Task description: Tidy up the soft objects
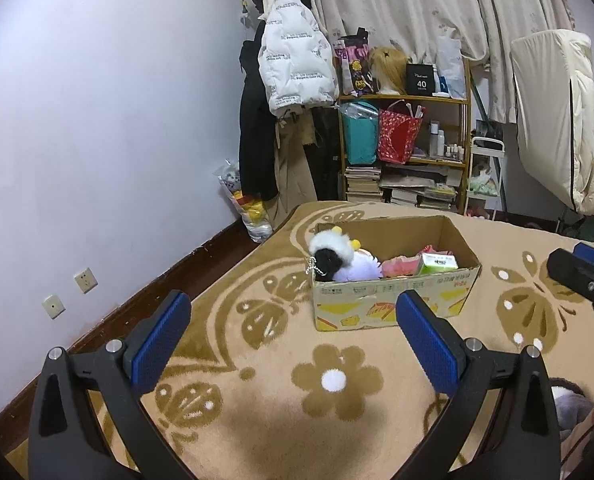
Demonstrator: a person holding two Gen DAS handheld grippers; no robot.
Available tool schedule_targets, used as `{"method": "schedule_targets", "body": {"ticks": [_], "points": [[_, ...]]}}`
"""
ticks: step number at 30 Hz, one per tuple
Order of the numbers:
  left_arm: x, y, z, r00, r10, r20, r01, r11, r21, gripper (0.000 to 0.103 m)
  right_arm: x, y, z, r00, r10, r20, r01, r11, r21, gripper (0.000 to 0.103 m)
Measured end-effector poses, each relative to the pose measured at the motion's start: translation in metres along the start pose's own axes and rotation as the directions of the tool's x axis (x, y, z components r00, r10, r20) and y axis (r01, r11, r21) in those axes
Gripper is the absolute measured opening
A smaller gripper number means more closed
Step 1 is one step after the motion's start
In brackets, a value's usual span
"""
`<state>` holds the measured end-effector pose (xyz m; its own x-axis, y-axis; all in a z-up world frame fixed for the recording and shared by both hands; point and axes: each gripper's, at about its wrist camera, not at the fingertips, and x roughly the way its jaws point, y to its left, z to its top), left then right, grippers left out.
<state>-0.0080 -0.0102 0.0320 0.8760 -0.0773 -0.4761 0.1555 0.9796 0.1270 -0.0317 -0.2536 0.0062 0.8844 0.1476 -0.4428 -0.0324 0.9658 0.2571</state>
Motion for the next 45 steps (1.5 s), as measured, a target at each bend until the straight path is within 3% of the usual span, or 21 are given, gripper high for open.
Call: {"method": "schedule_targets", "body": {"ticks": [8, 16, 45], "points": [[0.013, 0.002, -0.004, 0.999, -0.003, -0.045, 0.002, 1.0, -0.012, 0.102, 0.016, -0.003, -0.008, 0.999, -0.006, -0.041, 0.006, 1.0, 0.013, 0.103], [0.027, -0.011, -0.01, 0.995, 0.004, -0.097, 0.0, 0.999, 0.048, 0.102, 0.018, -0.003, -0.011, 0.998, -0.038, -0.056, 0.038, 0.999, 0.006, 0.103], [0.028, -0.011, -0.011, 0.995, 0.018, -0.098, -0.014, 0.999, 0.04, 0.102, 0.026, -0.002, -0.013, 0.995, -0.051, -0.081, 0.051, 0.999, -0.004, 0.103]]}}
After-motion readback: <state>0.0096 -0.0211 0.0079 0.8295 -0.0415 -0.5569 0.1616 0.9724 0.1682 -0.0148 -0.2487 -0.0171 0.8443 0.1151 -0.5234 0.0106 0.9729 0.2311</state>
